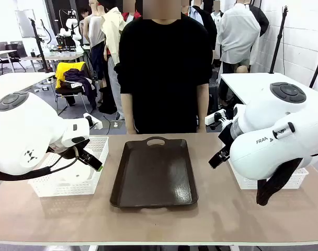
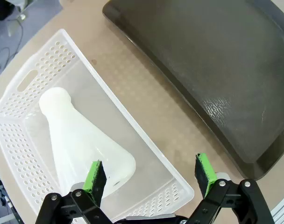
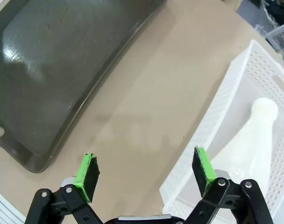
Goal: Prepare the laboratory tools.
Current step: Pick up the Big flask that the person points to.
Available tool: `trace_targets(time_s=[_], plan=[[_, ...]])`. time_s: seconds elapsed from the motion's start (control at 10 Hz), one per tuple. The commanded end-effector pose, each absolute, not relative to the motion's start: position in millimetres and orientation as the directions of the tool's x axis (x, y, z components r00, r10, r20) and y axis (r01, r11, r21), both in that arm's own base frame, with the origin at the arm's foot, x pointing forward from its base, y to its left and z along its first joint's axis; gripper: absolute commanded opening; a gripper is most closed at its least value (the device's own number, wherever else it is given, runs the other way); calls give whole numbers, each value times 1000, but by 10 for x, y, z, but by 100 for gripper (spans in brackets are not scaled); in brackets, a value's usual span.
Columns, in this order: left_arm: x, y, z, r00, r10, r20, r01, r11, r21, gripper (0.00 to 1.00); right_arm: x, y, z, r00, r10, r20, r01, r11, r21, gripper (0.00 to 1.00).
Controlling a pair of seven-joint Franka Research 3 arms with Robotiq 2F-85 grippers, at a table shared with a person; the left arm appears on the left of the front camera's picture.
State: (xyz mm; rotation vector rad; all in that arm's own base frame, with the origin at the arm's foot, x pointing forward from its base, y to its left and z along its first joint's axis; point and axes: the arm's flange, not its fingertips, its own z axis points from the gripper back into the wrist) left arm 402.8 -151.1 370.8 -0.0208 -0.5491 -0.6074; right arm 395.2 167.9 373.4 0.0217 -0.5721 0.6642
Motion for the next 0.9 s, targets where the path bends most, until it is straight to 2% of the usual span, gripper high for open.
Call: trace_targets(time_s=[0.0,0.8], plan=[[4028,-1511,3711,683,-536,496,547,825,139,100,3952,1679,3734,640,577,508,-588,793,-159,100],[4028,-1511,3711,683,-536,496,547,825,139,100,3952,1679,3734,640,577,508,-588,793,-159,100]])
